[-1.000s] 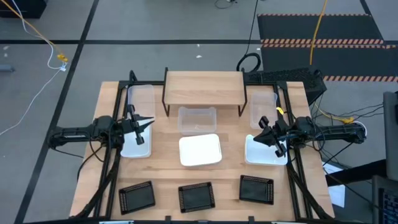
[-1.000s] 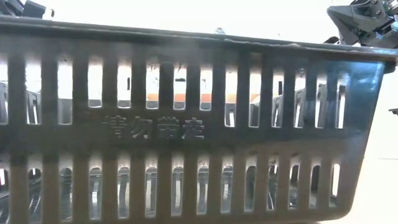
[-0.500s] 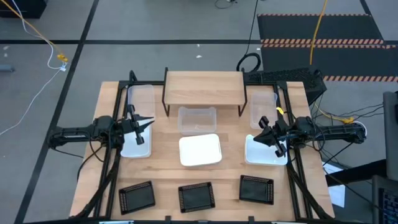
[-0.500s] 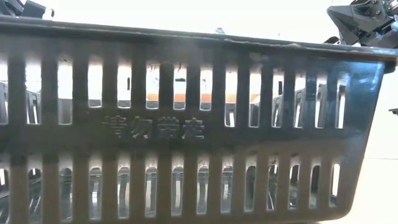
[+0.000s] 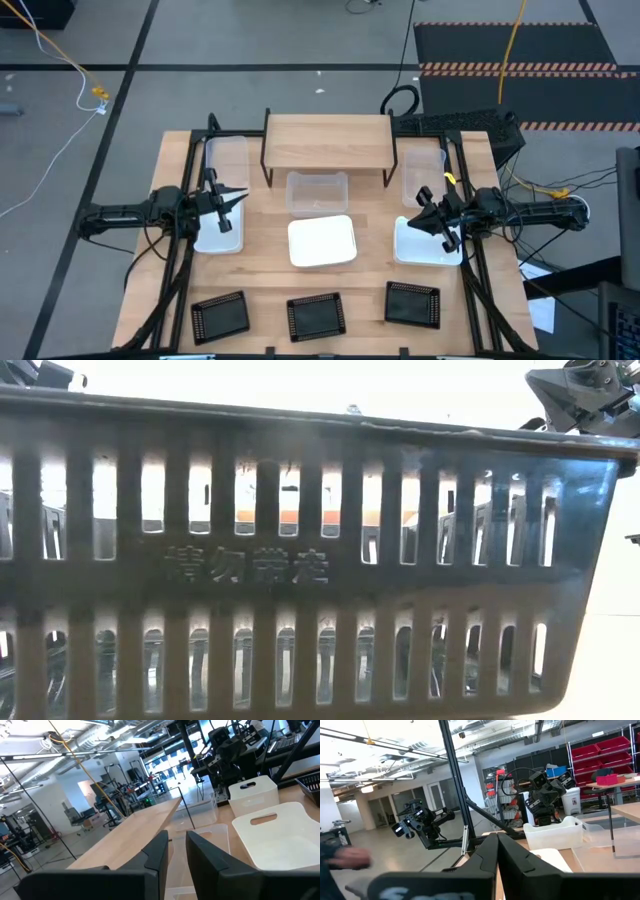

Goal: Stack baskets on shelf by color
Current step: Put the left transparent bin on the shelf

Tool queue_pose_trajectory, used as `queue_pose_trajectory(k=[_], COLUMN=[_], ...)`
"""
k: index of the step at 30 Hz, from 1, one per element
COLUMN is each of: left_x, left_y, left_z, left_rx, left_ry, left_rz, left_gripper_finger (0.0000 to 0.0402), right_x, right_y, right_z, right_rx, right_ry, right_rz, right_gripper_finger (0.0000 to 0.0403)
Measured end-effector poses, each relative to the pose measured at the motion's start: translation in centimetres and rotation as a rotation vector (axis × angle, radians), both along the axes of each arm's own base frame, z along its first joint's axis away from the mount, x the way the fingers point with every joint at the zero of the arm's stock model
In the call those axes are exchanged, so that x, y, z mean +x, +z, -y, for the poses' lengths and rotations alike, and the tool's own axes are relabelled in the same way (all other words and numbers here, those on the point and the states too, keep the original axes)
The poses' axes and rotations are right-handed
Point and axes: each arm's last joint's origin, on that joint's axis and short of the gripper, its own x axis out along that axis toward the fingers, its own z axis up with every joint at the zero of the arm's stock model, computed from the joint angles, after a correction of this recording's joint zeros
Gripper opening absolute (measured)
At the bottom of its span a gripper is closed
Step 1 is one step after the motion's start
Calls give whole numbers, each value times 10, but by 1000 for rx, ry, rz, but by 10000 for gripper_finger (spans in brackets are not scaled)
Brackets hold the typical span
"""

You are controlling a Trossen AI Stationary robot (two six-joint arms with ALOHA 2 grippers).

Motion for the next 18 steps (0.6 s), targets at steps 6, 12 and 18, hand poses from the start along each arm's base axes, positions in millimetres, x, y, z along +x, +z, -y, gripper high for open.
queue_pose_trajectory(k=[6,12,18], left_x=[0,0,-1], left_y=[0,0,2], left_z=[0,0,-2], left_rx=[0,0,-6], left_ry=[0,0,82], left_rz=[0,0,15], left_gripper_finger=[72,72,72], right_x=[0,2,5], right_y=[1,0,5], right_z=[2,2,6], right_rx=[36,-23,-127], right_ry=[-74,-88,-234], right_rz=[0,10,79], right_gripper_finger=[4,4,14])
